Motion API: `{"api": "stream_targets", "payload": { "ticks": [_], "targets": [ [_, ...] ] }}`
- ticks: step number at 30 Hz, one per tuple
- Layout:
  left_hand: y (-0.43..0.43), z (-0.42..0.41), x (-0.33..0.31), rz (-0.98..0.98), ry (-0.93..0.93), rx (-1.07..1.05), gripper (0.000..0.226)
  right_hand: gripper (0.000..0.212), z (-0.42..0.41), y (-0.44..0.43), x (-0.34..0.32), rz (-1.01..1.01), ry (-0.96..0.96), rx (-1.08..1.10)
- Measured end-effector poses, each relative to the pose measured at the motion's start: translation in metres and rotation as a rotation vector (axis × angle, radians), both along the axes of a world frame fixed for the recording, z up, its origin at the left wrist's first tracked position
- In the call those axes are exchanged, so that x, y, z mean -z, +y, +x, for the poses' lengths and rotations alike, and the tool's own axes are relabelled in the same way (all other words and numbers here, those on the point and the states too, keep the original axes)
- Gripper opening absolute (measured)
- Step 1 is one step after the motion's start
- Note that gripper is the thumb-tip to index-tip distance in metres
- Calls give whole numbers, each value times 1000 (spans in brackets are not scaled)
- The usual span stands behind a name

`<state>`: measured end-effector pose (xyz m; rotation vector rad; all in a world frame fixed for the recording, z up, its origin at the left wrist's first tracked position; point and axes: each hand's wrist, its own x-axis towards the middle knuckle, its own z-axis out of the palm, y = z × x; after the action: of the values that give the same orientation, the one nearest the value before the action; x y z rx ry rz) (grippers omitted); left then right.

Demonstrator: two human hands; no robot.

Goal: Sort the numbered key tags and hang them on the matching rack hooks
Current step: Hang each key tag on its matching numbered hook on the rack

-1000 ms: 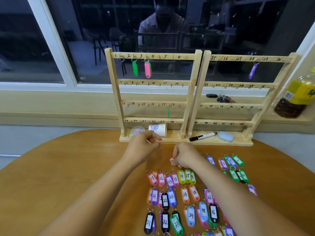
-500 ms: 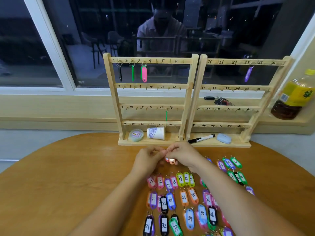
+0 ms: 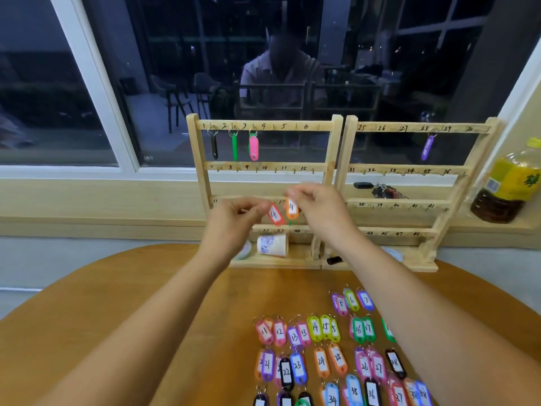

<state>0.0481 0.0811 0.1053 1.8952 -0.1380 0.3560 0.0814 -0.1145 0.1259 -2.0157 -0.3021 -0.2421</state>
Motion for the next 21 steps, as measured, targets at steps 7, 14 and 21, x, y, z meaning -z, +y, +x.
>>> {"api": "stream_targets", "payload": {
  "ticks": [7,14,21],
  "targets": [
    [24,30,-88,157,-202,-92,6,9,37,28,-82,99,-256,91],
    [28,47,-128,272,-321,-123,4,17,43,46,-97,-41,-293,185],
    [6,70,-142,490,-279,-102,12,23,49,53,-94,-125,-350,258]
  ]
}}
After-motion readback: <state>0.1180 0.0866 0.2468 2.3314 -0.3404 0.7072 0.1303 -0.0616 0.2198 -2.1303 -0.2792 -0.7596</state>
